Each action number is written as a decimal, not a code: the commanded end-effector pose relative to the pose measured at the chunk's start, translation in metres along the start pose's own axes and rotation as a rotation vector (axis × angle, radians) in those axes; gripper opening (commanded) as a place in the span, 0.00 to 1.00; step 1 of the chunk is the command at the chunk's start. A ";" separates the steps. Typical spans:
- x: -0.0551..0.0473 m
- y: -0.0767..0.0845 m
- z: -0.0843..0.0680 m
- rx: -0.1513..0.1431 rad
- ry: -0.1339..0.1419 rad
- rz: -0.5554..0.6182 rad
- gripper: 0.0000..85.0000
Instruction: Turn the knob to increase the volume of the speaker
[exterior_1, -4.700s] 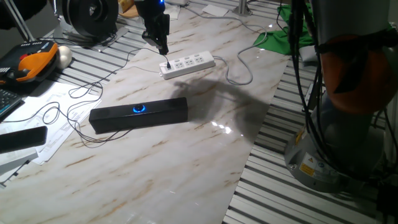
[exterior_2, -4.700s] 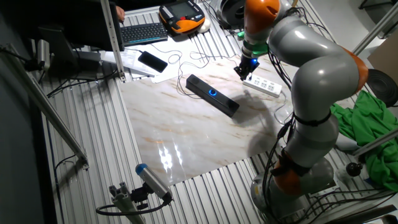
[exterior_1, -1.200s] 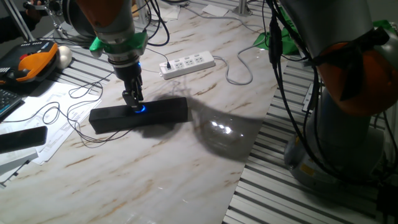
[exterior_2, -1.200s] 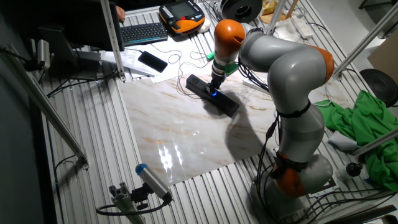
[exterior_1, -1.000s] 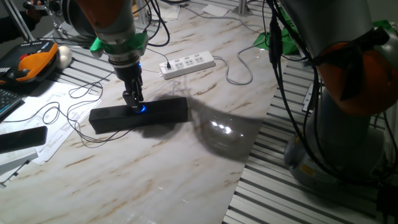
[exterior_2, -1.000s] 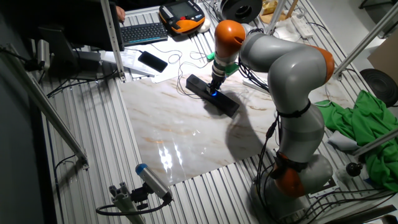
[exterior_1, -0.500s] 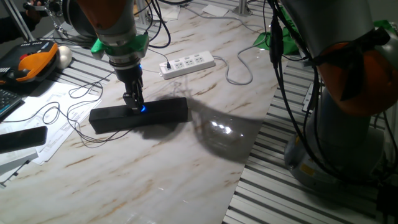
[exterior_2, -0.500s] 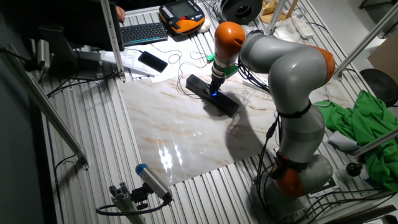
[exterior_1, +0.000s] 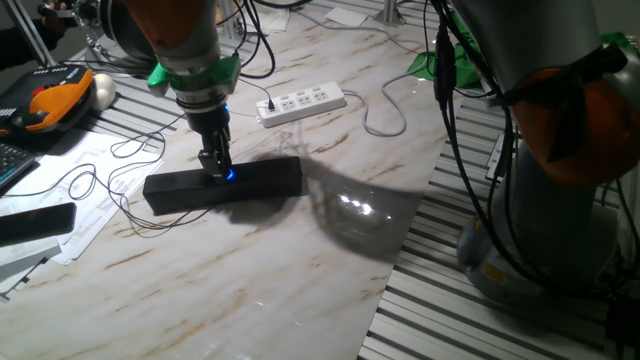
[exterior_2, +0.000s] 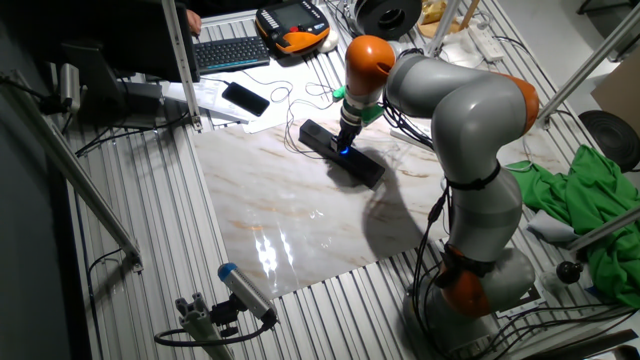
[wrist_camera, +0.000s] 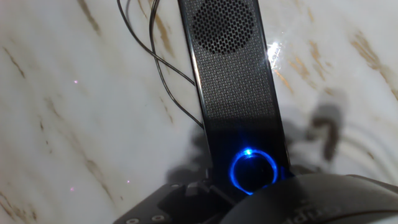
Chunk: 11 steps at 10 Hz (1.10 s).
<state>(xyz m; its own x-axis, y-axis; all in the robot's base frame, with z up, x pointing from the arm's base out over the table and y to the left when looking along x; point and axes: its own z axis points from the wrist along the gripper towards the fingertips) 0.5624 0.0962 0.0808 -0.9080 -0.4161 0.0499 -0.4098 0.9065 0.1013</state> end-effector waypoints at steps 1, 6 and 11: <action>0.000 0.000 0.000 0.000 0.000 0.000 0.60; 0.000 -0.001 -0.002 -0.006 0.006 -0.003 0.40; 0.000 0.000 -0.001 -0.009 0.004 -0.004 0.40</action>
<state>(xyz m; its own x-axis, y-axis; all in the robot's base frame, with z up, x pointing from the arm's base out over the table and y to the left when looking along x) 0.5629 0.0963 0.0820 -0.9062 -0.4194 0.0539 -0.4120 0.9045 0.1100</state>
